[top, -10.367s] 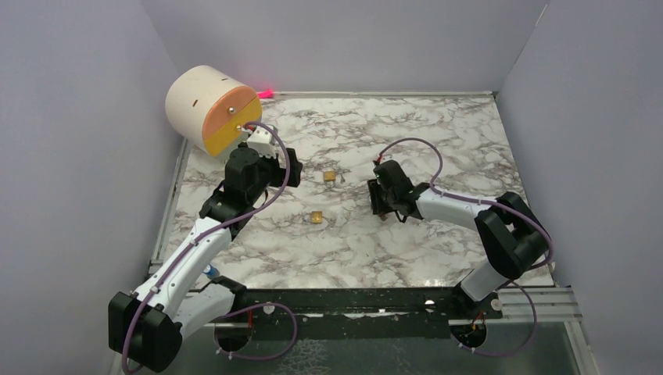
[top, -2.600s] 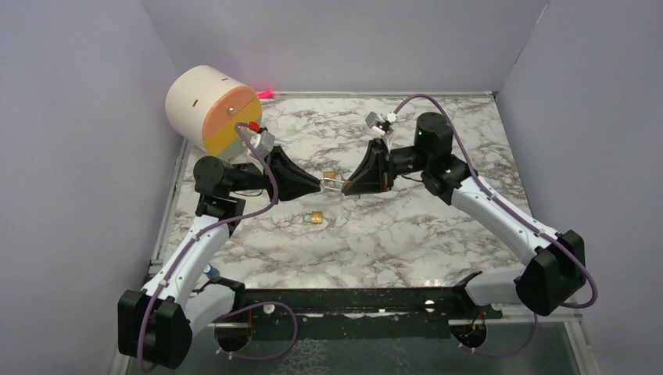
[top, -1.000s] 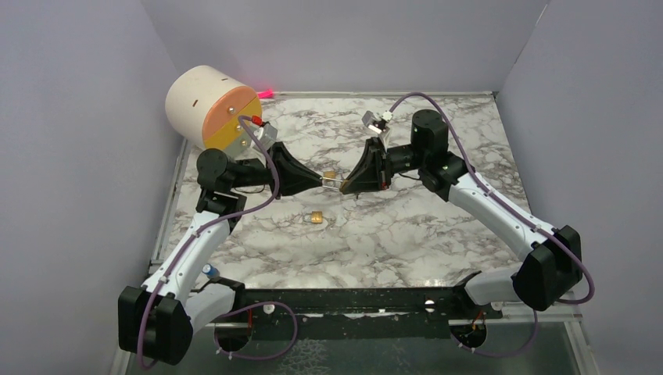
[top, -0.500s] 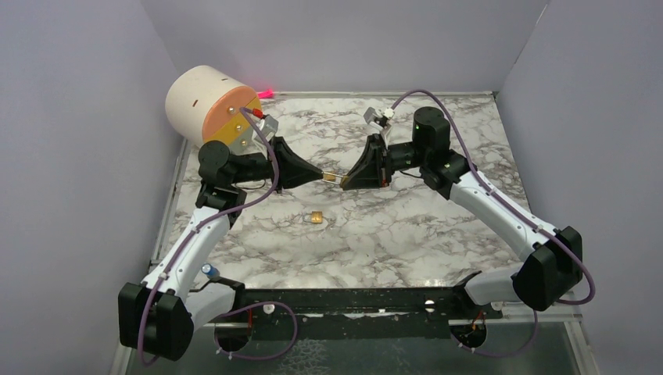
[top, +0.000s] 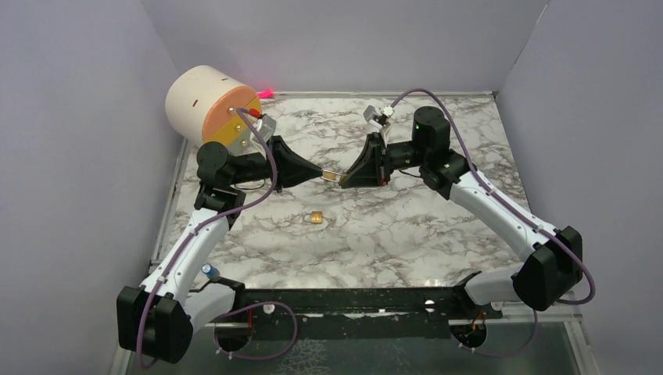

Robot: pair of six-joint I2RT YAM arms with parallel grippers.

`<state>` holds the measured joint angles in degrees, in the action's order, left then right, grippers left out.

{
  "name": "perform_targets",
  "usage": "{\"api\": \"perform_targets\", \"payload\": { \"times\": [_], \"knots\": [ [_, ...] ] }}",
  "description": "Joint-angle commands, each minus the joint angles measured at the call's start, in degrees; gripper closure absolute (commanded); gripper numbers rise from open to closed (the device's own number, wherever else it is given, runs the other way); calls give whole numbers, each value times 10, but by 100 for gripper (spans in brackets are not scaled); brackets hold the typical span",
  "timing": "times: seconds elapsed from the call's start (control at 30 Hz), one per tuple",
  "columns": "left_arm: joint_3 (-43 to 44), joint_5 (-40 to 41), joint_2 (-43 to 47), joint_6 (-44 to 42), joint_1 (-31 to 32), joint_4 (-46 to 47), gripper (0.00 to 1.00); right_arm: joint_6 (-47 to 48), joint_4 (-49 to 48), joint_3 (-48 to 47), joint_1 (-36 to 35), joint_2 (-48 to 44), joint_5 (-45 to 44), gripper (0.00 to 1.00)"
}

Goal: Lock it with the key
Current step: Lock the lock.

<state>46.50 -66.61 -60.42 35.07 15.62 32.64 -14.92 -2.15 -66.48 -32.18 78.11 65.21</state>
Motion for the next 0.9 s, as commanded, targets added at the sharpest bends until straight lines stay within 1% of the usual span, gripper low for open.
{"api": "perform_targets", "payload": {
  "times": [0.0,0.07,0.17,0.47,0.57,0.63,0.77,0.87],
  "knots": [
    [-3,9,6,-17,14,-11,100,-16,-63,-12,-13,-13,-41,99],
    [-8,10,11,-32,16,-13,100,-28,-77,-10,-13,-17,-41,99],
    [-17,17,18,-54,16,-16,100,-48,-85,-21,-14,-8,-13,99],
    [-24,20,21,-75,29,-19,100,-117,-163,-9,-14,-2,19,99],
    [-28,26,17,-78,33,-20,100,-128,-179,-9,-15,-5,15,99],
    [-27,36,13,-72,40,-19,100,-123,-176,-9,-15,-8,-3,99],
    [-22,58,-1,-58,70,-20,100,-73,-149,3,-18,-26,-86,99],
    [-17,72,-14,-43,96,-20,100,-46,-159,27,-20,-45,-145,99]
  ]
}}
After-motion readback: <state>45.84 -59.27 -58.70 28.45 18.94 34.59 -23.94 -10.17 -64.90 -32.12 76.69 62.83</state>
